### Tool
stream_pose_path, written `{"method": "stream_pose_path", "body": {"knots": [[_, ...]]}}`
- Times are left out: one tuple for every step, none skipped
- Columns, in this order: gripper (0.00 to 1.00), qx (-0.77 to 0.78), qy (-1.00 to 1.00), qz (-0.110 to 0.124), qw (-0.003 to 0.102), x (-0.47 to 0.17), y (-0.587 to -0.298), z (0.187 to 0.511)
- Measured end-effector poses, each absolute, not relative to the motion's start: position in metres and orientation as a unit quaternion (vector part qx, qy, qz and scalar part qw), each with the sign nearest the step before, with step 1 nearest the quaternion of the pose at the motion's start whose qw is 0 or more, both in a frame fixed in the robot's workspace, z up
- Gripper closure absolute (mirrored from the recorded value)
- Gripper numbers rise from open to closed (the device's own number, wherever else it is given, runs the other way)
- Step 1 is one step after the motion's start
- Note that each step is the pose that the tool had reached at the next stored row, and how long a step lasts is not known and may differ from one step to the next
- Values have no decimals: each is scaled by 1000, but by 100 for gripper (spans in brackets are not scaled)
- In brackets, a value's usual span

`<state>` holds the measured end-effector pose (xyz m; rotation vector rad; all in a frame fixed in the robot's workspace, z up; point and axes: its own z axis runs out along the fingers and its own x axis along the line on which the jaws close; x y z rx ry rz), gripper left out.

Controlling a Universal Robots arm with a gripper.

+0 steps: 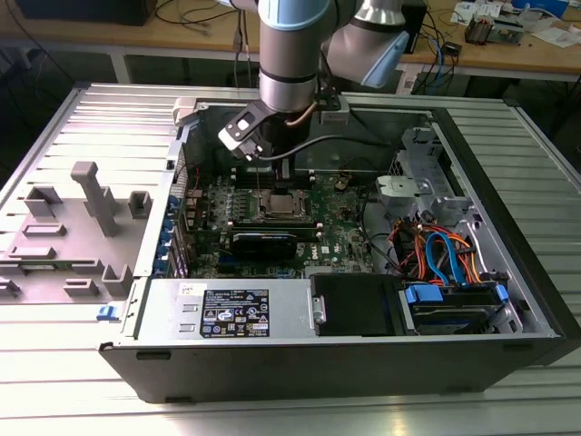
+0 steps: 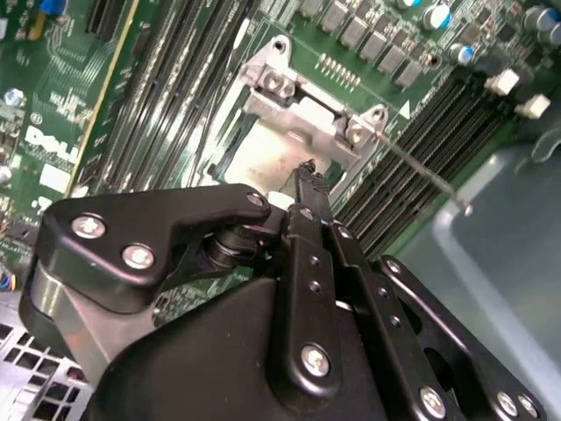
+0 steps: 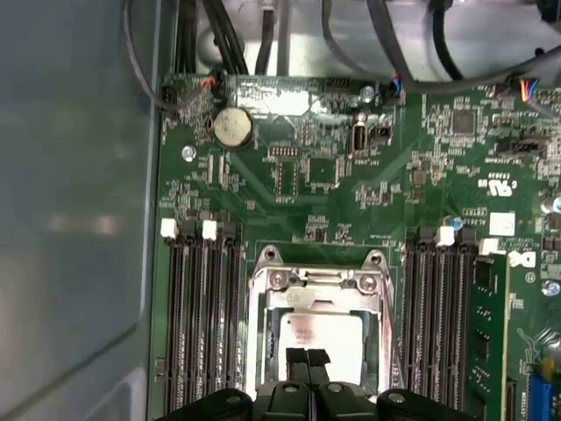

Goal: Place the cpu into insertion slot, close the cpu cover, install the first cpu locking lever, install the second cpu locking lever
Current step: 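Close the cpu cover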

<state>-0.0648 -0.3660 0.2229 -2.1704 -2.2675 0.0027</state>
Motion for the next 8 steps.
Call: {"method": "stream_pose_path", "body": {"knots": [[89, -691, -723, 0, 1, -68, -366, 221], [89, -691, -723, 0, 1, -69, -366, 220], [89, -691, -723, 0, 0, -71, -366, 219], [89, -691, -723, 0, 0, -73, -366, 218], [89, -690, -723, -1, 0, -75, -366, 216], [89, -690, -724, -1, -1, -76, -366, 215], [89, -690, -724, -1, -1, -78, -366, 213], [89, -690, -724, -1, -1, -78, -366, 212]]}}
